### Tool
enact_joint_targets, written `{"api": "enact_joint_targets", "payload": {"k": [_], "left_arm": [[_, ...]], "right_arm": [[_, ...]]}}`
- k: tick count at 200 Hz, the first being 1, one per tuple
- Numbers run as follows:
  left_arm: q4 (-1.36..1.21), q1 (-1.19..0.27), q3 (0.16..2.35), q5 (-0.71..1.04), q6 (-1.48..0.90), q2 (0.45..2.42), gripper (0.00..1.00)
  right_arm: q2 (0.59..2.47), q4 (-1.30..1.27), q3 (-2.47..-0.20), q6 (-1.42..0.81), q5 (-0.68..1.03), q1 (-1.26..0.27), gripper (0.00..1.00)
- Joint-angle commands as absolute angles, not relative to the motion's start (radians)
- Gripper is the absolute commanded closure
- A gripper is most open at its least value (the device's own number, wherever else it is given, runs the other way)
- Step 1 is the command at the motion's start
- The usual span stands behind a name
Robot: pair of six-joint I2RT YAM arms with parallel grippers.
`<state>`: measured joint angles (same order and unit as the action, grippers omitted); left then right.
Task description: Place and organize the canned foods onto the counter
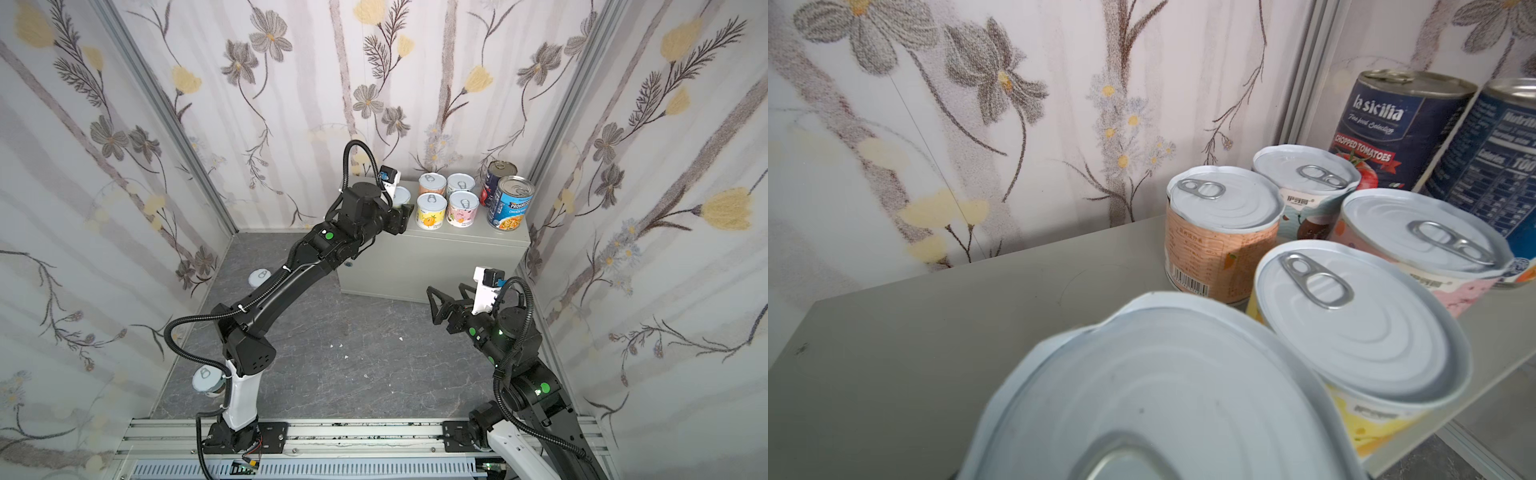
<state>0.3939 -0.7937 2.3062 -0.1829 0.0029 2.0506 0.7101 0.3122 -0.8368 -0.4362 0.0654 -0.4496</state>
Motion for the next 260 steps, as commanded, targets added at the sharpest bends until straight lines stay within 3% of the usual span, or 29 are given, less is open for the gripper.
{"api": "enact_joint_targets", "payload": {"k": [1, 139, 260], "left_arm": [[0.357, -0.781, 2.355, -0.206, 0.0, 2.081, 0.27], [0.349, -0.713, 2.626, -0.146, -0.023, 2.307, 0.28], [0.258, -0.698, 2.671, -0.098, -0.043, 2.401, 0.27]], "right_arm": [[0.718, 0.311, -0.844, -0.412, 0.069, -0.45, 0.0], [0.758, 0.345, -0.853, -0.399, 0.071, -0.45, 0.0], [0.798, 0.377, -0.865, -0.37, 0.062, -0.451, 0.0]]}}
